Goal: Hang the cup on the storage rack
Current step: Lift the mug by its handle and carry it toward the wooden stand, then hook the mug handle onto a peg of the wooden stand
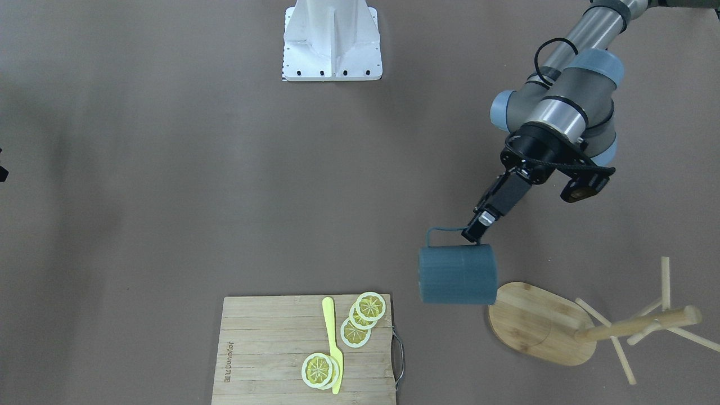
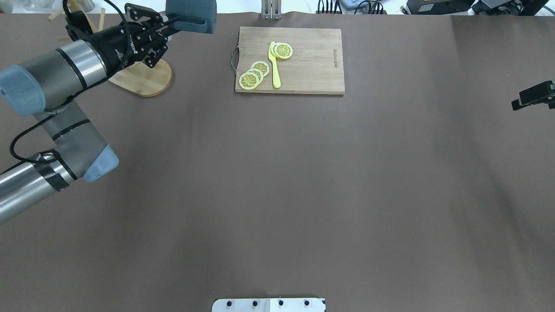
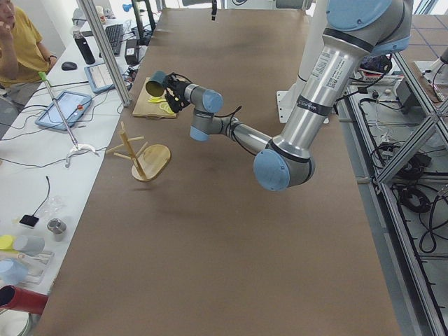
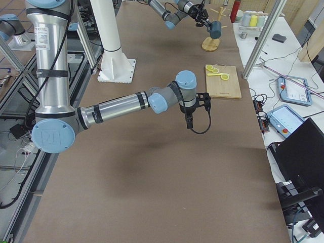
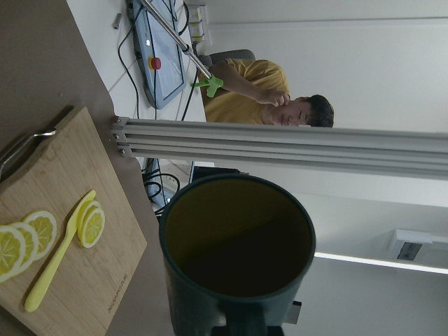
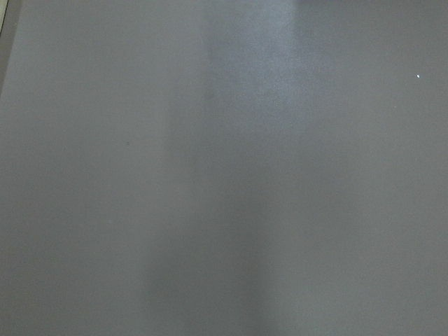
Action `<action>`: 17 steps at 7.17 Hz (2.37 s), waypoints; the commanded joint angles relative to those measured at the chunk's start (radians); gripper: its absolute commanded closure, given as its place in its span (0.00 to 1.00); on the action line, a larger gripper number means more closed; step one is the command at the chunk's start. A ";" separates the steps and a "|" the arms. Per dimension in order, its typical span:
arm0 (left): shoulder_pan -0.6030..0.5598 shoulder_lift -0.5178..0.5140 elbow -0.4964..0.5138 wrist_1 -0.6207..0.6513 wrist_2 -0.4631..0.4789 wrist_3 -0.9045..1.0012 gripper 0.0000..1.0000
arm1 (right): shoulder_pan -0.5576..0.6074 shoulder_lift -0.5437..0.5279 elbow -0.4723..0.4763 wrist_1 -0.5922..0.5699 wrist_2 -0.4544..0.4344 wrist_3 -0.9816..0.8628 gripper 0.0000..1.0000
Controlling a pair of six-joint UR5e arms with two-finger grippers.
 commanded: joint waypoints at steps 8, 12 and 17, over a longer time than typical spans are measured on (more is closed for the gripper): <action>-0.147 -0.010 0.170 -0.058 0.005 -0.463 1.00 | -0.021 -0.012 0.015 -0.001 -0.044 0.016 0.00; -0.173 0.011 0.179 -0.058 0.013 -0.517 1.00 | -0.041 -0.008 0.017 0.000 -0.053 0.018 0.00; -0.193 0.085 0.181 -0.061 -0.033 -0.554 1.00 | -0.049 -0.002 0.020 0.007 -0.055 0.058 0.00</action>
